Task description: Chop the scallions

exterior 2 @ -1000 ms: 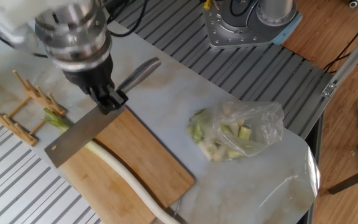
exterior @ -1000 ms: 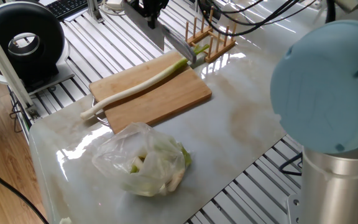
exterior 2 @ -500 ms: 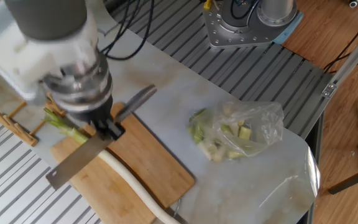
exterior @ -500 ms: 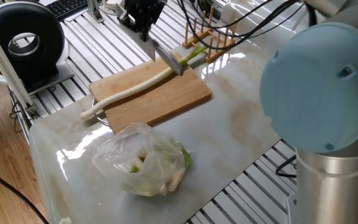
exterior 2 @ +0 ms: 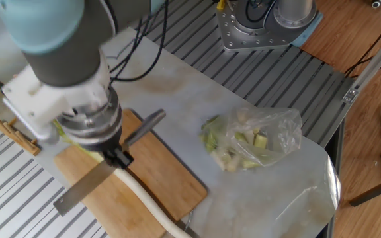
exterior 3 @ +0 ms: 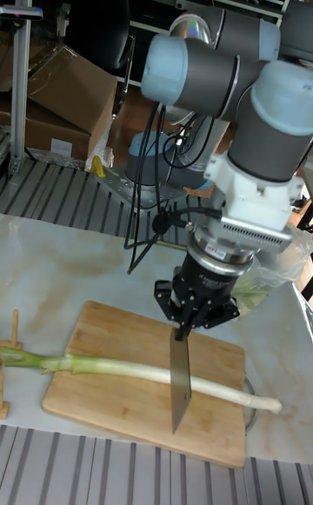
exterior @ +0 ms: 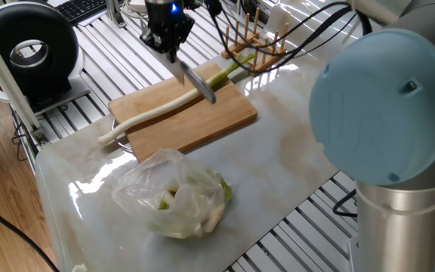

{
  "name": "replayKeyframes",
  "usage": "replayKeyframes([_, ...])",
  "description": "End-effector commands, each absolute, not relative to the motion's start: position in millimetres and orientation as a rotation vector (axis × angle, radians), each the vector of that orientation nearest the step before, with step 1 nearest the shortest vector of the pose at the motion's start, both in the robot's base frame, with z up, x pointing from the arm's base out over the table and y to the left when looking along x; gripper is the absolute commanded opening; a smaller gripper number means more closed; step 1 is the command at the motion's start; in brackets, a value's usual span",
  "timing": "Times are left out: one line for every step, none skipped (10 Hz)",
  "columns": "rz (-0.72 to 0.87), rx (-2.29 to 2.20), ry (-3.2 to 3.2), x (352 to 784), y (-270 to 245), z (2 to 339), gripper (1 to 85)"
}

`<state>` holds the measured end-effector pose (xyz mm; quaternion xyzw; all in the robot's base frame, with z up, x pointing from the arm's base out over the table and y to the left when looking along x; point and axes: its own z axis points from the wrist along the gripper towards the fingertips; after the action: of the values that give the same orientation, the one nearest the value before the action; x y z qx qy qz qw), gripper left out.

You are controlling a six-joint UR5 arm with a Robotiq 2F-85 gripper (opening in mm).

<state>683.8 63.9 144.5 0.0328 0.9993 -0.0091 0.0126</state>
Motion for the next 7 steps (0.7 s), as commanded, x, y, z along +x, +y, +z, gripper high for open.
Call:
replayKeyframes([-0.009,0.106,3.115,689.3,58.1,114.5,1.3])
replayKeyframes([-0.023,0.103,3.113,689.5,54.9,106.9,1.3])
replayKeyframes([-0.011,0.101,3.110,689.7,57.4,101.6,1.3])
replayKeyframes([0.003,0.113,3.112,689.3,60.4,98.5,1.3])
replayKeyframes([-0.009,0.113,3.122,686.8,58.1,96.0,1.3])
replayKeyframes([-0.008,0.119,3.131,683.7,58.8,95.0,1.3])
replayKeyframes([-0.008,0.121,3.131,683.1,59.3,95.1,1.3])
